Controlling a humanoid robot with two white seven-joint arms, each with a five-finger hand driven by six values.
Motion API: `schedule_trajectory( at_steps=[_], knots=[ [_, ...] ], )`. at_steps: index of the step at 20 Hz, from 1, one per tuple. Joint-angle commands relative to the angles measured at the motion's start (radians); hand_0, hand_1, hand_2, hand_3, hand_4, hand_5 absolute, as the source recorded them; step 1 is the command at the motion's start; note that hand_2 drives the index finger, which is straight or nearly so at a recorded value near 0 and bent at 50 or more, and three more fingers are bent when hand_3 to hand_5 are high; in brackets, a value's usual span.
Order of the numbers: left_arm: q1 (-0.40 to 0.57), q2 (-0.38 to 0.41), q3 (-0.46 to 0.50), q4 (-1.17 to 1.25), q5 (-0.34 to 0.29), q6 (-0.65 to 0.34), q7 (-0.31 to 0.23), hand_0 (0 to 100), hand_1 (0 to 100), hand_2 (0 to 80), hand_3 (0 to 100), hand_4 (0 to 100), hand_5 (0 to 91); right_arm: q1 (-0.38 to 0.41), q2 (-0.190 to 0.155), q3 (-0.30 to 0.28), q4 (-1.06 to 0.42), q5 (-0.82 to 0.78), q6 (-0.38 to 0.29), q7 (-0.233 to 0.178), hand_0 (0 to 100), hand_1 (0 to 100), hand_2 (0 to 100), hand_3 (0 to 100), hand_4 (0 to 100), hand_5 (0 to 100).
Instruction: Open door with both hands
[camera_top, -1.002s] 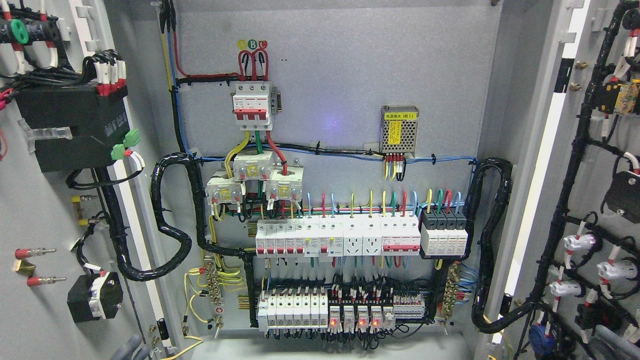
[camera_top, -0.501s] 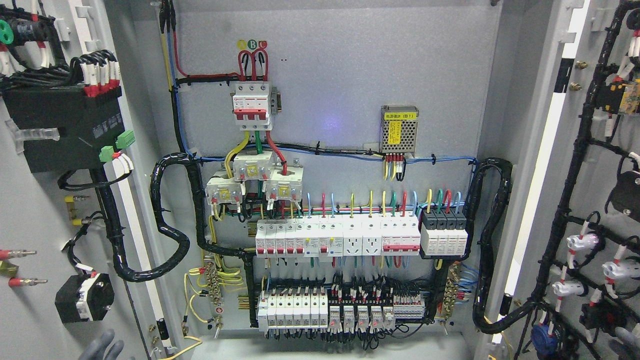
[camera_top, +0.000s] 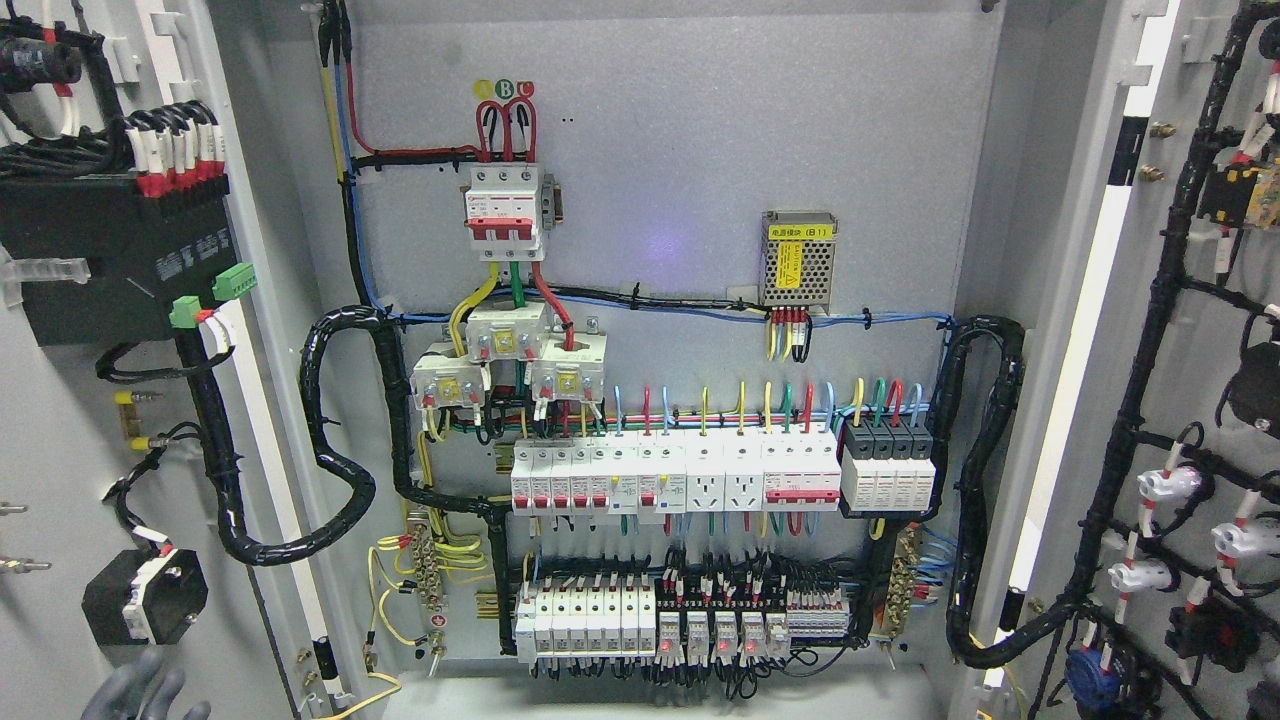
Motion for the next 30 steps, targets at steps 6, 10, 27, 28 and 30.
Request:
schedule_trajectory(
  at_steps=[6,10,27,28,30],
  knots=[
    [0.018,0.051,0.108,0.029,0.041,0.014,0.000,0,0,0.0,0,0,0.0,-0.001,-0.025,-0.019,0.003,-0.104,-0.001,0.003,19,0,0,0,0,0],
    [0.035,0.063,0.151,0.036,0.110,0.028,0.000,0,0,0.0,0,0,0.0,0.003,-0.025,-0.028,0.002,-0.118,-0.001,0.003,19,0,0,0,0,0],
    [0.034,0.143,0.223,0.132,0.220,0.029,0.000,0,0,0.0,0,0,0.0,0.030,-0.022,-0.034,0.006,-0.150,-0.001,0.003,19,0,0,0,0,0],
    [0.031,0.146,0.223,0.141,0.221,0.031,0.000,0,0,0.0,0,0,0.0,0.032,-0.022,-0.034,0.006,-0.150,-0.001,0.003,19,0,0,0,0,0],
    [0.027,0.152,0.222,0.157,0.221,0.031,0.000,0,0,0.0,0,0,0.0,0.033,-0.019,-0.040,0.006,-0.150,-0.001,0.003,19,0,0,0,0,0]
  ],
)
